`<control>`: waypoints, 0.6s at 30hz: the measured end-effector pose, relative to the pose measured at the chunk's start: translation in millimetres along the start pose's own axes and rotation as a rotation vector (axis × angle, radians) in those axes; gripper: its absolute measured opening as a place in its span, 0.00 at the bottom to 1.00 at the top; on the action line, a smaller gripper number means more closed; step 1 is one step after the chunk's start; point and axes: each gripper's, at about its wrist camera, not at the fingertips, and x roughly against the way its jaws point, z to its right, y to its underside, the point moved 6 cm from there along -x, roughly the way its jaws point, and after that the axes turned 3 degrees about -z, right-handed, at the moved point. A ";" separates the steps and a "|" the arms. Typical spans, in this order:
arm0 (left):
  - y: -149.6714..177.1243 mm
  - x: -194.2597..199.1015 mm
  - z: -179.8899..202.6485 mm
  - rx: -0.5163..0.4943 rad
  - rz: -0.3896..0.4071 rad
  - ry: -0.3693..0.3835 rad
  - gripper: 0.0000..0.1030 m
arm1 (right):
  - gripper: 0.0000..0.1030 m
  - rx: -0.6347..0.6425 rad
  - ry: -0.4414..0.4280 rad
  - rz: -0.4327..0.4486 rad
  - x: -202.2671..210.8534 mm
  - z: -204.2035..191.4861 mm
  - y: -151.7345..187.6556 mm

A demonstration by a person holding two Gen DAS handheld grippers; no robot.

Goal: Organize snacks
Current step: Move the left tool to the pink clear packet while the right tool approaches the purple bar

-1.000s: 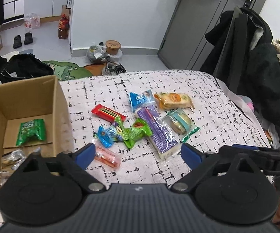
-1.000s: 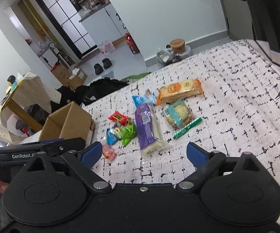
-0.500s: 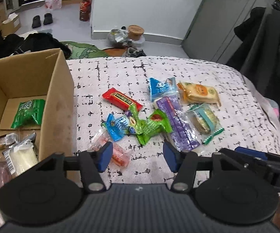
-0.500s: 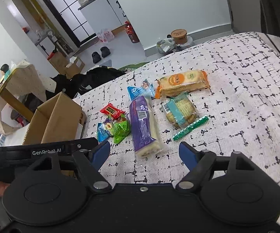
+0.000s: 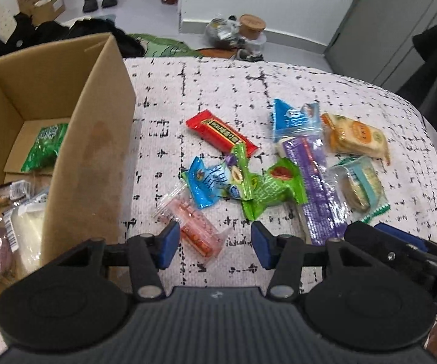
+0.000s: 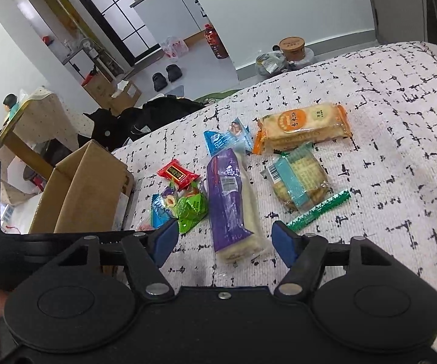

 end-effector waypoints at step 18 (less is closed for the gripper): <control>-11.3 -26.0 -5.6 0.031 0.017 -0.067 0.27 | 0.57 0.013 0.034 -0.058 -40.1 3.8 -1.9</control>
